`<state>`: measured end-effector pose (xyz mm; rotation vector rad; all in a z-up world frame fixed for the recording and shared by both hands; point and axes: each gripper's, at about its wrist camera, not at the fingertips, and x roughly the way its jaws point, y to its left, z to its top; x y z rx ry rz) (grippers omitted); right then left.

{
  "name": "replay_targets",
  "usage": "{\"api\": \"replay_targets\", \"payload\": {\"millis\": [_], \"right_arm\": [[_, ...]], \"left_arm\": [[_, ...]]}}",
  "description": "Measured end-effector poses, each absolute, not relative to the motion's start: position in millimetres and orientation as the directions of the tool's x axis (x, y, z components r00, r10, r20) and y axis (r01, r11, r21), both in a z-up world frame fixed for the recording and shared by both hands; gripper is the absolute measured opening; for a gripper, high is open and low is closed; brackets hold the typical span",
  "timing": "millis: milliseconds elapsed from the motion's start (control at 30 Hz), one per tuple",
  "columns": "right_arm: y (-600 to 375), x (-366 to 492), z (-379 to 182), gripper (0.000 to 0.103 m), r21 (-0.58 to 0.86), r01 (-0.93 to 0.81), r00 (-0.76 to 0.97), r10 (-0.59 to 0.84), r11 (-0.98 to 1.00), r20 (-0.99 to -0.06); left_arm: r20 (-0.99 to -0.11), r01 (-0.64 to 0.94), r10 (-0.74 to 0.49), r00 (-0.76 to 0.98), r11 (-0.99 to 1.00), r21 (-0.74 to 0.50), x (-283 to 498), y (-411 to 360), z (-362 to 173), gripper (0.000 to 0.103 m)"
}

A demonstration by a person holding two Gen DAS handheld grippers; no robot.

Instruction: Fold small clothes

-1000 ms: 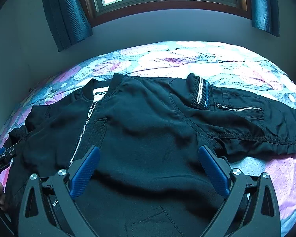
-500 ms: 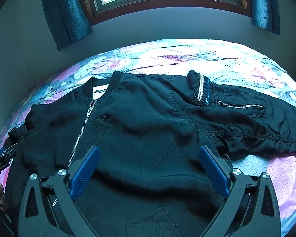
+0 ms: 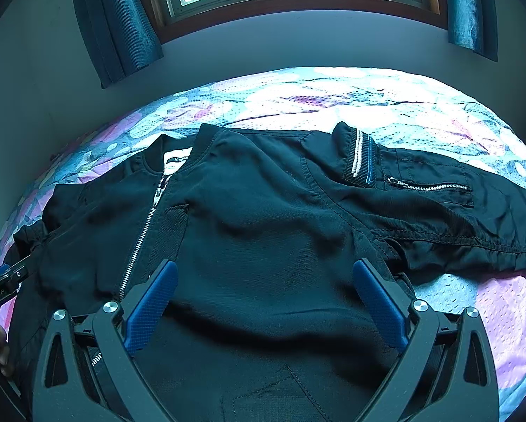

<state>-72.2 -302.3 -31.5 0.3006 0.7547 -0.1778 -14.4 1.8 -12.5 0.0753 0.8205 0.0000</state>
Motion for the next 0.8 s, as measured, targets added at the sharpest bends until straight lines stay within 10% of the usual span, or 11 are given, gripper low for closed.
{"api": "replay_targets", "payload": {"millis": [600, 800], "right_arm": [[-312, -76, -28, 0.099, 0.252, 0.264, 0.727, -0.020, 0.931, -0.686], [-362, -117, 2, 0.099, 0.392, 0.260, 0.857, -0.024, 0.882, -0.514]], "left_arm": [[-0.735, 0.030, 0.026, 0.678, 0.998, 0.063, -14, 2, -14, 0.101], [-0.734, 0.027, 0.029, 0.679, 0.998, 0.064, -13, 2, -17, 0.101]]}}
